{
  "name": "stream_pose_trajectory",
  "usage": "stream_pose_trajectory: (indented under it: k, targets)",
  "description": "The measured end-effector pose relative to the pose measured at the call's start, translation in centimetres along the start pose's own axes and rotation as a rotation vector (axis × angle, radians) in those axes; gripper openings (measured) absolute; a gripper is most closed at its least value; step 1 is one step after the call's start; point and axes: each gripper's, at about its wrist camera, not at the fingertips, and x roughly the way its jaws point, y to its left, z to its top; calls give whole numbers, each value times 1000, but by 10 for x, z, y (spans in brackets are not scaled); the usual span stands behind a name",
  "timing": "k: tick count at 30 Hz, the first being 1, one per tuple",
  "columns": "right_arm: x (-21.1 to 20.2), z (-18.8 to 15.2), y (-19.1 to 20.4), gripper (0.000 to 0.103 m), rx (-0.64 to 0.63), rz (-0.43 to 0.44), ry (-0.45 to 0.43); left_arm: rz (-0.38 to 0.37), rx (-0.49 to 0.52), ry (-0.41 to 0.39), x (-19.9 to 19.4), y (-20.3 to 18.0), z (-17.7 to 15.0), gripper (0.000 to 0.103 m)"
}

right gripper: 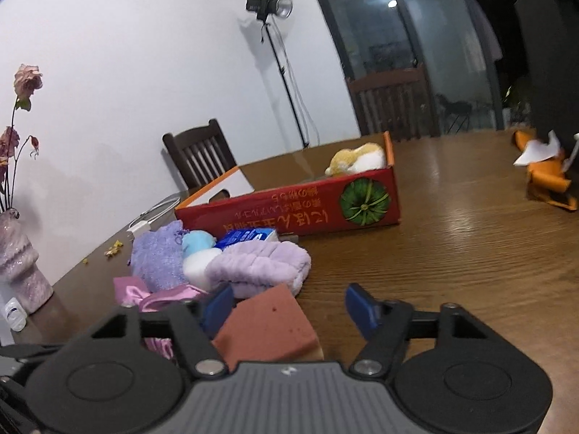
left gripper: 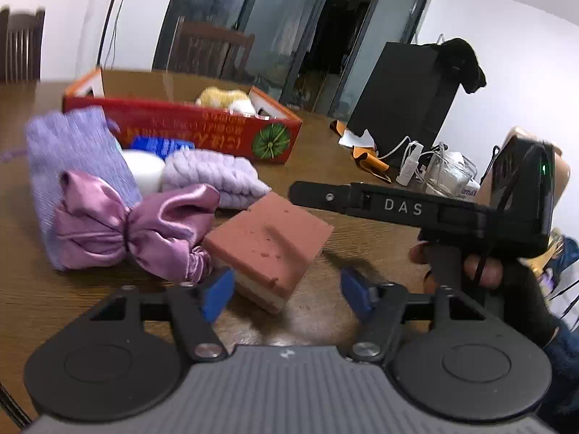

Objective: Organize soft objects
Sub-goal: 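Grasp the pink sponge block with the right tool, then carry the sponge block with the right tool and drop it into the box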

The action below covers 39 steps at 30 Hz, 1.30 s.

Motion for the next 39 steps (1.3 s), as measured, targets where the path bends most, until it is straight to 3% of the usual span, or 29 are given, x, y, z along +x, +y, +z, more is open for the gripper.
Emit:
stream_pose_trajectory:
  k: [2, 7, 20, 30, 34, 35, 39]
  targets:
    - [9, 0, -3, 51, 20, 21, 26, -12, -42, 19, 8, 8, 2, 56]
    - [15, -10, -6, 39, 56, 50, 62, -60, -112, 56, 13, 22, 4, 53]
    - [-54, -61, 43, 39, 104, 60, 86, -61, -107, 64, -44, 30, -23, 53]
    - [-68, -70, 50, 40, 153, 77, 62, -45, -150, 4, -67, 35, -32, 53]
    - [-59, -72, 43, 41, 173, 51, 73, -37, -125, 8, -53, 32, -31, 38]
    - [-58, -70, 41, 35, 178, 60, 75, -41, -121, 9, -51, 32, -30, 36]
    - [-63, -58, 36, 33, 153, 36, 56, -83, -148, 14, -39, 28, -10, 35]
